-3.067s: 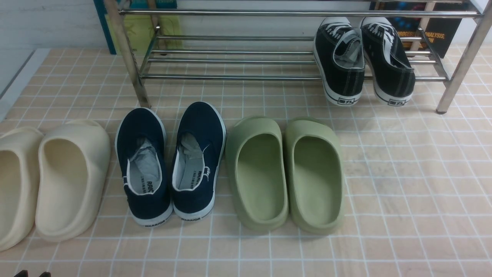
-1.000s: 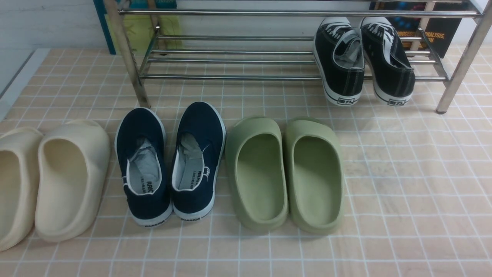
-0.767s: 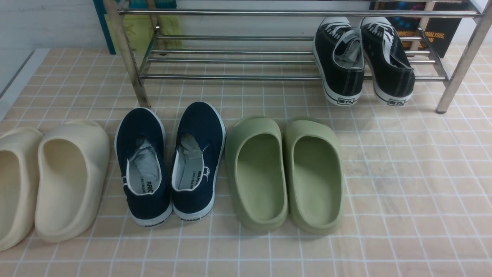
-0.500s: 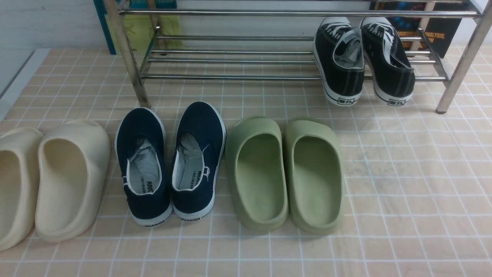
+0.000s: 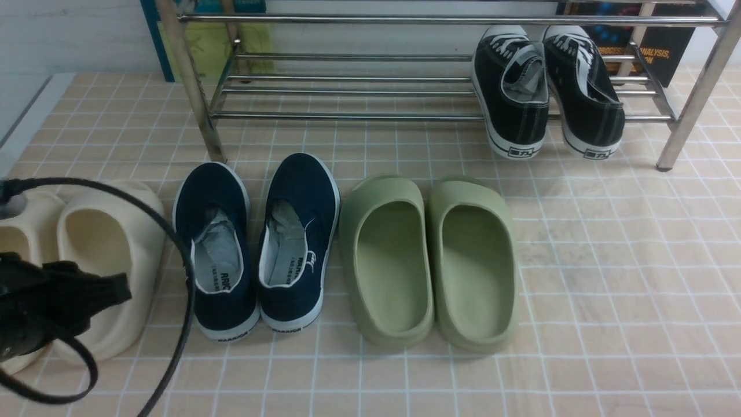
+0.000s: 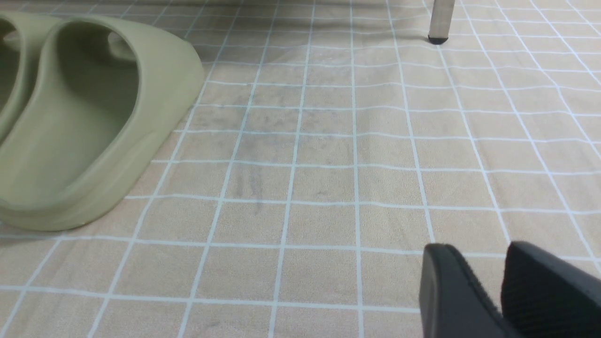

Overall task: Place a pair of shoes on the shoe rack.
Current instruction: Use the left arm to grab the shoe closest to it, then use the left arm to put a shoe into the shoe rack

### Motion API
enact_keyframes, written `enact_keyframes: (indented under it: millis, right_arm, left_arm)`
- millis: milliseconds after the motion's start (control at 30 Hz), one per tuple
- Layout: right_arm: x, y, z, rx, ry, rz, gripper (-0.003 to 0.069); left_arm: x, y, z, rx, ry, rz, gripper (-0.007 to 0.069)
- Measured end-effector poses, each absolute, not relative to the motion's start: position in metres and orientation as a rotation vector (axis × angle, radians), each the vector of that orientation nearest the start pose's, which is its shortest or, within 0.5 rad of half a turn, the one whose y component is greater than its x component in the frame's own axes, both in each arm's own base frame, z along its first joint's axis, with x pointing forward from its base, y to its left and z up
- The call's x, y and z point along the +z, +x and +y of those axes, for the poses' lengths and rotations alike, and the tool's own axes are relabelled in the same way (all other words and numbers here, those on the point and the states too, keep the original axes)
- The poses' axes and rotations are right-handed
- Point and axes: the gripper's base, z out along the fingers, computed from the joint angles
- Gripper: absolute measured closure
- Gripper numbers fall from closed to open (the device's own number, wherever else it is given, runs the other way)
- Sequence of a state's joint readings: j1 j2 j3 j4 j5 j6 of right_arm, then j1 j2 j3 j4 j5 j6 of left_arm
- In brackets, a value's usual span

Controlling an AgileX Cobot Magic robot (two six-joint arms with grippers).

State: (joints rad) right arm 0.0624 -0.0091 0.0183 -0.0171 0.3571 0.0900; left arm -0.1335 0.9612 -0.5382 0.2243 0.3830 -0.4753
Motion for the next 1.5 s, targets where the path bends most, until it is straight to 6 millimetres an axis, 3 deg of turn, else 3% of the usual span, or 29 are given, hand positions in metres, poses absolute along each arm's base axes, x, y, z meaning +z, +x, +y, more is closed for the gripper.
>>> enact_keyframes:
  millis: [233,467,767,900,1000,1067,1133,1500]
  right_arm:
    - [0.175,0.053,0.003,0.090,0.015,1.851,0.0452]
    - [0.175,0.053,0.003,0.090,0.015,1.851,0.0450]
    - [0.175,0.053,0.003,0.090,0.015,1.851,0.0441]
    - [0.175,0.053,0.003,0.090,0.015,1.851,0.0441]
    - [0.175,0.053,0.003,0.090,0.015,1.851,0.0438]
    - [0.175,0.053,0.003,0.090,0.015,1.851,0.0434]
    - [0.175,0.053,0.003,0.090,0.015,1.851,0.0432]
    - [0.175,0.053,0.003,0.090,0.015,1.851,0.0428]
  left_arm:
    - [0.247,0.235,-0.025,-0.080,-0.249,2.469,0.0383]
    - [0.229,0.288,-0.064,-0.039,0.028,2.561,0.0319]
    - [0.197,0.323,-0.073,0.070,-0.006,2.667,0.0214]
    - [0.183,0.329,-0.074,0.066,-0.041,2.675,0.0269]
    - [0.181,0.331,-0.074,0.070,-0.046,2.678,0.0430]
    - [0.186,0.332,-0.074,0.075,-0.044,2.667,0.0548]
    - [0.194,0.332,-0.073,0.088,-0.038,2.658,0.0580]
    - [0.282,0.322,-0.067,0.144,0.020,2.638,0.0585]
